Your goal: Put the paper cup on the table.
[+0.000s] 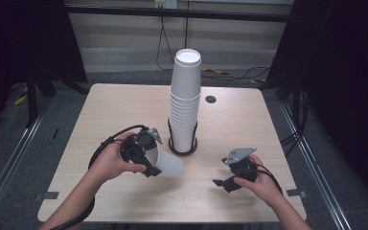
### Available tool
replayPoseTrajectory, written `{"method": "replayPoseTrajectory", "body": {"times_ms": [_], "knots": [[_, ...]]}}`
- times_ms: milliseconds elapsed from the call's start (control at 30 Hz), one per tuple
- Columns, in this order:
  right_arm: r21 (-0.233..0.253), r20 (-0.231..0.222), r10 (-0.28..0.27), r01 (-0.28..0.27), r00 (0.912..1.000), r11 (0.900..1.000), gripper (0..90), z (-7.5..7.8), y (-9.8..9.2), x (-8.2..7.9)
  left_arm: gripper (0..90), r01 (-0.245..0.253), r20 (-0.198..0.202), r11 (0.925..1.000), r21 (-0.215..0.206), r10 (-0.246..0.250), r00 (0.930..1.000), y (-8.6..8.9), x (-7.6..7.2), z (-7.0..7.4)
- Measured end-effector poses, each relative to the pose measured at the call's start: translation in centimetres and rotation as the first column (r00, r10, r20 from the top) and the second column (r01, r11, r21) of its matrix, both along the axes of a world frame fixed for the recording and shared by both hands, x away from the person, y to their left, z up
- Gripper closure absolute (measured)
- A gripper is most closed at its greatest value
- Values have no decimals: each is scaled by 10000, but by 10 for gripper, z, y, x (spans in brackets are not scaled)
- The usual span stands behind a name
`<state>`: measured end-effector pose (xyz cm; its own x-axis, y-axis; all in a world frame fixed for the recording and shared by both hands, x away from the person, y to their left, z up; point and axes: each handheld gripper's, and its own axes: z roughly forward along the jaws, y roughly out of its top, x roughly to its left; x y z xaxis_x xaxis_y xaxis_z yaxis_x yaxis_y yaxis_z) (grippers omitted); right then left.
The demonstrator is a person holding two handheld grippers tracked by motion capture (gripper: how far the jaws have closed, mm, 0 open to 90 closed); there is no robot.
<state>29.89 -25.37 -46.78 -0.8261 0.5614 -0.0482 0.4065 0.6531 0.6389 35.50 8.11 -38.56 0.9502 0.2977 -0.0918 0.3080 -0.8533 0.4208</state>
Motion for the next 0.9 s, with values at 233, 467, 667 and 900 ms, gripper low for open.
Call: {"method": "replayPoseTrajectory", "body": {"times_ms": [233,467,667,900], "knots": [[48,-181,-159,160,9997,9999,147,-17,-8,-4,102,-210,-84,9992,346,213,9997,7,3,-4],[645,-183,-676,687,9975,9956,127,-31,-18,-4,98,-297,-148,9982,530,305,9994,12,3,-2],[1021,75,-762,750,9971,9919,121,-35,-21,-7,92,-418,-158,9964,736,431,9989,14,4,-5],[1045,69,-774,763,9970,9916,119,-35,-21,-7,81,-373,-28,9959,829,377,9993,12,4,-5]]}}
